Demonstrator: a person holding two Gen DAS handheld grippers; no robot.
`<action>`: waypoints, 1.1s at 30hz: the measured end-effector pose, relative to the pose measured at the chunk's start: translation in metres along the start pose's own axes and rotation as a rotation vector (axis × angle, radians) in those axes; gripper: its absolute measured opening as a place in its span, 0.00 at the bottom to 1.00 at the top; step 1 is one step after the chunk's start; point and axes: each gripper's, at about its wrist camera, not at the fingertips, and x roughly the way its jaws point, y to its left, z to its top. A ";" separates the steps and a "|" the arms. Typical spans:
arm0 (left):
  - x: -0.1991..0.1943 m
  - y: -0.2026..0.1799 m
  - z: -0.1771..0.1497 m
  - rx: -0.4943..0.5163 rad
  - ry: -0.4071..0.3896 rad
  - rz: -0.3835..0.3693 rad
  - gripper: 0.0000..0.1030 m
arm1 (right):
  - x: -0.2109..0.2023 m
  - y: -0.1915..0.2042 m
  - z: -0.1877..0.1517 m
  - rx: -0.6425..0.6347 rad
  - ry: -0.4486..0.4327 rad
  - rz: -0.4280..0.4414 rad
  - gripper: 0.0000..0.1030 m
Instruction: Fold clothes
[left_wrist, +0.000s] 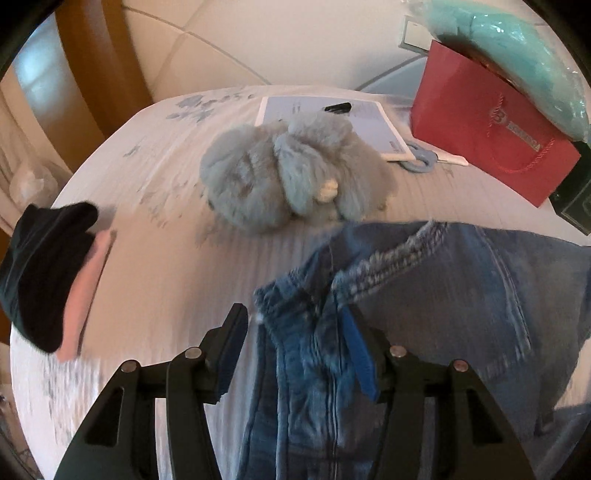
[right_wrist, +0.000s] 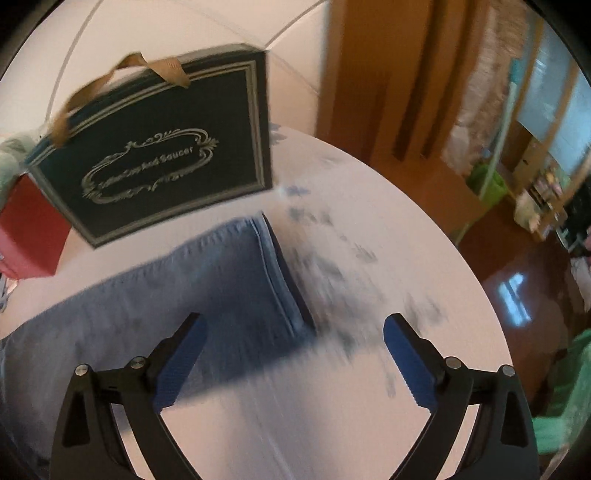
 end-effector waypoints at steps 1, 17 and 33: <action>0.006 0.000 0.002 0.001 0.001 0.001 0.61 | 0.011 0.004 0.009 -0.009 0.004 0.001 0.94; 0.038 0.013 0.003 -0.030 0.050 -0.042 0.77 | 0.116 0.055 0.055 -0.174 0.071 -0.036 0.91; -0.085 0.010 -0.011 0.034 -0.141 -0.031 0.36 | -0.099 -0.007 -0.013 -0.134 -0.184 0.190 0.12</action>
